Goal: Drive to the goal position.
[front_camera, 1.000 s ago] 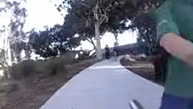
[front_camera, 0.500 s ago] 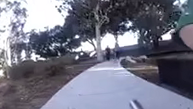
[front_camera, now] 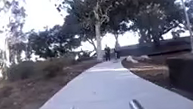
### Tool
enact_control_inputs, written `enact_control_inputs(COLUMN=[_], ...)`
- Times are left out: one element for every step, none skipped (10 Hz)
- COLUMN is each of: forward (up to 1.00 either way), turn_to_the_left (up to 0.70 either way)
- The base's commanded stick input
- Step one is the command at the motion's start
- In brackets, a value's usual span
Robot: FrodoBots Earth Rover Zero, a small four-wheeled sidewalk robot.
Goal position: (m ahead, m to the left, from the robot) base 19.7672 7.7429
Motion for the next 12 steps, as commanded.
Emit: enact_control_inputs(forward=[0.97, 0.98, 0.98, 0.98, 0.98, 0.98, 0.98, 0.98, 0.98, 0.98, 0.98, 0.98], turn_to_the_left=[0.0, 0.0, 0.0, 0.0, 0.0, 0.0, 0.0, 0.0, 0.0, 0.0, 0.0, 0.0])
